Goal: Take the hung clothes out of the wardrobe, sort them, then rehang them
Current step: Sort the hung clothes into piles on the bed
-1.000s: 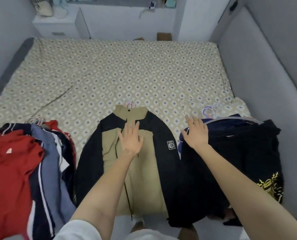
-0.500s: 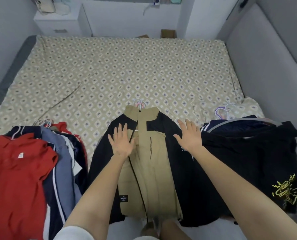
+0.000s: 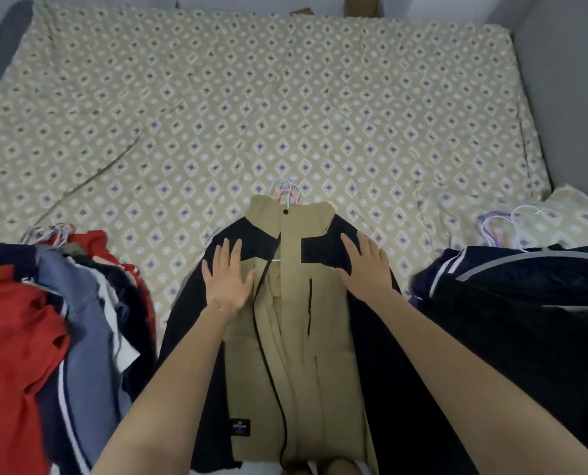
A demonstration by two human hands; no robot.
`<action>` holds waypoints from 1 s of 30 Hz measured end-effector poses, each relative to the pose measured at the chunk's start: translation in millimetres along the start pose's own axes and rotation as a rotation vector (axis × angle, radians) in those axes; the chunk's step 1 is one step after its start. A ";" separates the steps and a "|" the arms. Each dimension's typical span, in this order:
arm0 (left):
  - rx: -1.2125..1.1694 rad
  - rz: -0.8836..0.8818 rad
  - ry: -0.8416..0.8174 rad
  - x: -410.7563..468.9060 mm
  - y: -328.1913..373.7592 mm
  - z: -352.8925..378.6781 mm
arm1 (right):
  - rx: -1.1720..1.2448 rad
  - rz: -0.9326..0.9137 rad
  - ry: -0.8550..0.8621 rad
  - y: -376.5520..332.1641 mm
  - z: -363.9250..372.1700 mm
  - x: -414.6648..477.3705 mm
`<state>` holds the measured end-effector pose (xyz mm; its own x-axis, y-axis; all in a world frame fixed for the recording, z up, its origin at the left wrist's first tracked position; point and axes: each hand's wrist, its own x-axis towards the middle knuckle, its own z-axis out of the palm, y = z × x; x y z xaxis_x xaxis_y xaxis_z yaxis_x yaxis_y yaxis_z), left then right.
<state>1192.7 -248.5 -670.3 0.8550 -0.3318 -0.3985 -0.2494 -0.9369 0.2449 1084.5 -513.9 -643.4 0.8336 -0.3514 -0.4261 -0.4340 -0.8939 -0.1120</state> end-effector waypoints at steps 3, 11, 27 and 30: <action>0.041 0.003 -0.022 33.2 -19.2 38.4 | -0.014 -0.034 -0.022 -2.8 32.6 45.2; -0.151 -0.132 0.090 106.8 -71.8 100.5 | 0.038 0.012 -0.011 8.4 108.7 131.6; -0.438 -0.164 0.421 83.2 -61.5 64.6 | 0.200 0.028 0.017 19.9 95.2 138.7; -0.523 -0.112 0.422 55.2 -56.9 48.0 | 0.252 0.018 0.049 15.0 81.5 126.4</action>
<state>1232.3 -218.9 -748.7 0.9935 -0.0647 -0.0932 0.0130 -0.7513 0.6598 1155.5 -549.0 -772.1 0.8381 -0.3847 -0.3869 -0.5148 -0.7923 -0.3274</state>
